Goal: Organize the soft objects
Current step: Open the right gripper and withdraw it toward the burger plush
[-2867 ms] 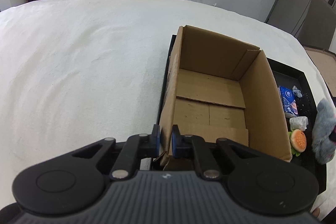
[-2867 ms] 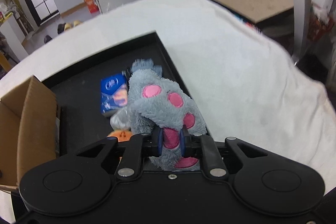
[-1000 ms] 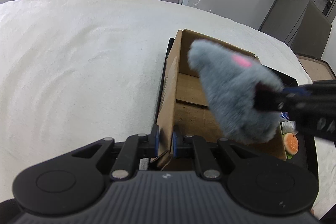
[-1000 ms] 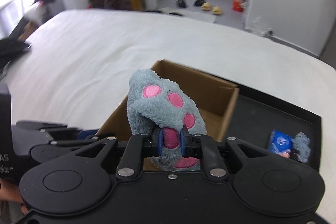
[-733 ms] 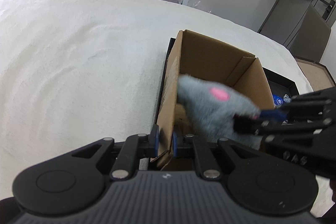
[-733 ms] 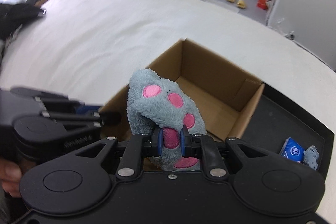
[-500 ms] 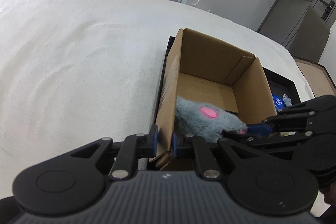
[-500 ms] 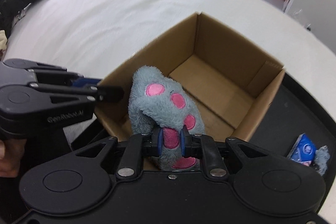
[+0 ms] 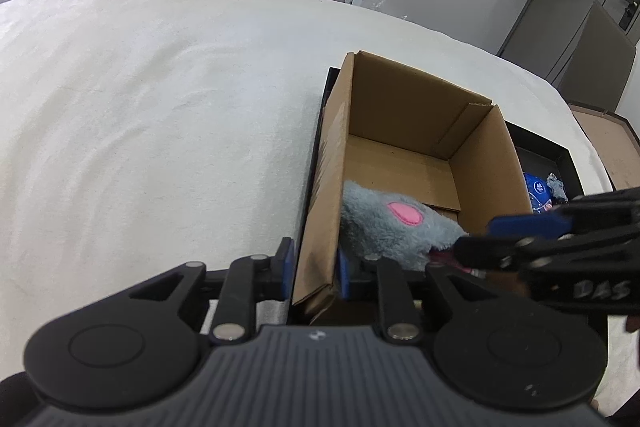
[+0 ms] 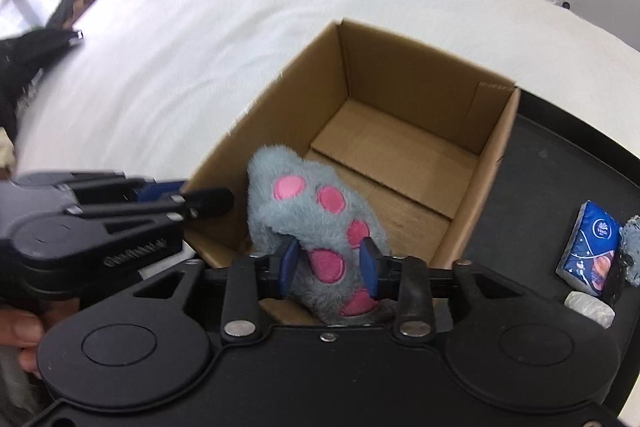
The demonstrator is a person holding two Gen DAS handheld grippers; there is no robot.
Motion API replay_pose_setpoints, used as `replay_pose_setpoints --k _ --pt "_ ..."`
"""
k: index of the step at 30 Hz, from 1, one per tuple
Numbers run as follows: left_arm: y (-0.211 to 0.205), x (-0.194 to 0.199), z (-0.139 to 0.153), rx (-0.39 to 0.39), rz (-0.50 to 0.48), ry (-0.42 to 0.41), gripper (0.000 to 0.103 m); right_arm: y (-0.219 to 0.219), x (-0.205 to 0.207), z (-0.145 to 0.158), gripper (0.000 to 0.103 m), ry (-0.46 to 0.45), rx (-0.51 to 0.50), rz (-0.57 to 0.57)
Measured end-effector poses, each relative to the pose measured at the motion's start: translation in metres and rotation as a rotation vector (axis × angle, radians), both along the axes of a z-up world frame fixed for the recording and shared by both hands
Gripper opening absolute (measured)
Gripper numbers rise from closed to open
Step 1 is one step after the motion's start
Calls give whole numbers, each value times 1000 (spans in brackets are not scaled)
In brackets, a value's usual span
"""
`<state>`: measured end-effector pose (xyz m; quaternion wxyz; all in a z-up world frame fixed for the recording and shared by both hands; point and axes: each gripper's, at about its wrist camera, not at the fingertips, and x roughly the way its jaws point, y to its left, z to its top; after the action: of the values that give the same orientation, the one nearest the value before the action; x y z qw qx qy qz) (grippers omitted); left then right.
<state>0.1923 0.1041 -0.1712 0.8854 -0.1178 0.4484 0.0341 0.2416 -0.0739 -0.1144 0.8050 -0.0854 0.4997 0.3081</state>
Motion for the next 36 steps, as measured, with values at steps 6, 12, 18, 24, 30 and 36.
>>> replay_pose_setpoints --k 6,12,18,24,30,36 --pt "-6 -4 7 35 5 0 42 -26 -8 26 44 -72 58 -68" --pt "-10 -9 11 67 8 -7 50 -53 -8 31 44 -159 116 -171" --pt "-18 -10 15 106 -3 -26 54 -83 -6 15 48 -178 143 -289" --pt "-27 -8 18 159 -9 -37 68 -115 -10 -3 60 -203 179 -408" --pt "-35 -4 14 214 3 -10 70 -129 -7 -24 78 -213 138 -488" --pt "-46 -1 16 275 -8 4 79 -144 2 -45 80 -144 126 -574"
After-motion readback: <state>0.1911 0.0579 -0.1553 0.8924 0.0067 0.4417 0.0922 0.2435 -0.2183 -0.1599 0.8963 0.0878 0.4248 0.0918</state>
